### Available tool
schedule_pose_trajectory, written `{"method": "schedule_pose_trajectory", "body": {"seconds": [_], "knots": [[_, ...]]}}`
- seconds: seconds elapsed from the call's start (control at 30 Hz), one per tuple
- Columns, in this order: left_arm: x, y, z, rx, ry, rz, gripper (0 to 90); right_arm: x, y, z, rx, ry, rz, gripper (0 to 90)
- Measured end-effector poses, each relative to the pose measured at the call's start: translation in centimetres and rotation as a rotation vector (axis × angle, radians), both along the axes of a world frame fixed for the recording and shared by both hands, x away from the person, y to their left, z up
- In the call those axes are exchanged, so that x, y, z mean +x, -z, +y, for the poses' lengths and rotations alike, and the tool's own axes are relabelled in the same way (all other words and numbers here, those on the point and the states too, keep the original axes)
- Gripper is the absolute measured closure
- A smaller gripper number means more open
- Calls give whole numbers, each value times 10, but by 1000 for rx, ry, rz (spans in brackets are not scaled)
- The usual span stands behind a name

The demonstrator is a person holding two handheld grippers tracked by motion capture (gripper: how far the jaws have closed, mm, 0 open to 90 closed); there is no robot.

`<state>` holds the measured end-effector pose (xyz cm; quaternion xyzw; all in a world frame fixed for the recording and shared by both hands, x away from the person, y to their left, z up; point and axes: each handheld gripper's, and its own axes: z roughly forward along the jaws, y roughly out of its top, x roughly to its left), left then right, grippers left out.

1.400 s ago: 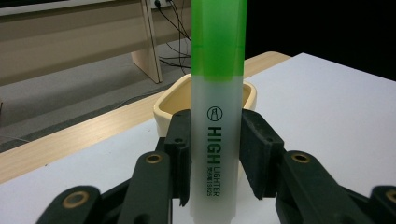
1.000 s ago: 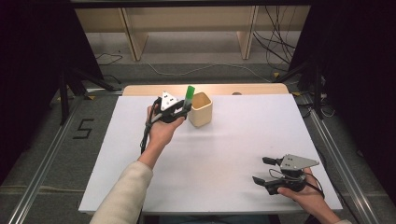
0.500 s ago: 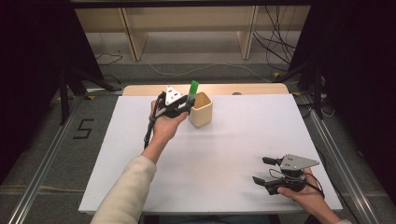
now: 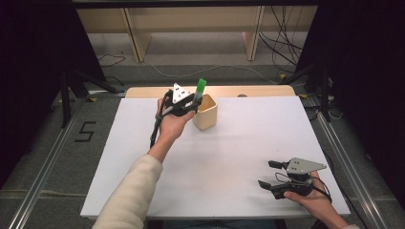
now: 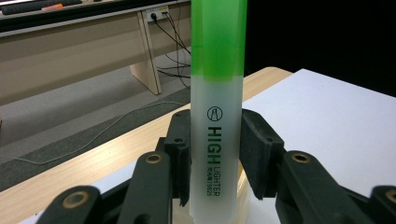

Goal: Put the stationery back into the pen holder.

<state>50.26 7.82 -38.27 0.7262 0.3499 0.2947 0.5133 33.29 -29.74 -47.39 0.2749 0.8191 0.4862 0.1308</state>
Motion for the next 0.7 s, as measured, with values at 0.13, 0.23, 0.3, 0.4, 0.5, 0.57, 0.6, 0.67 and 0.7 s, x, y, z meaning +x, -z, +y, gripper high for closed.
{"method": "schedule_pose_trajectory", "body": {"seconds": [0.13,0.23,0.3,0.4,0.5,0.57,0.6,0.67,0.7], "knots": [[2,0,-3,-9,2,-3,662,1,1,0,-3,-3,-10,174],[4,-1,-4,-8,1,-6,662,1,1,0,-4,-4,-9,174],[6,-1,-5,-8,-2,-9,662,1,1,0,-4,-5,-10,174],[7,-2,-7,-5,1,-9,662,1,0,0,-4,-4,-9,174],[9,-2,-8,-4,1,-13,662,0,0,0,-11,-2,3,174],[10,-2,-9,-8,1,-16,662,0,0,0,-2,-1,1,174],[11,-2,-9,-9,-2,-18,662,0,0,0,-6,0,3,174],[12,-2,-10,-9,-2,-16,662,0,0,0,-7,-1,3,174],[12,-2,-10,-8,-4,-16,662,0,0,0,-7,-2,0,174]]}}
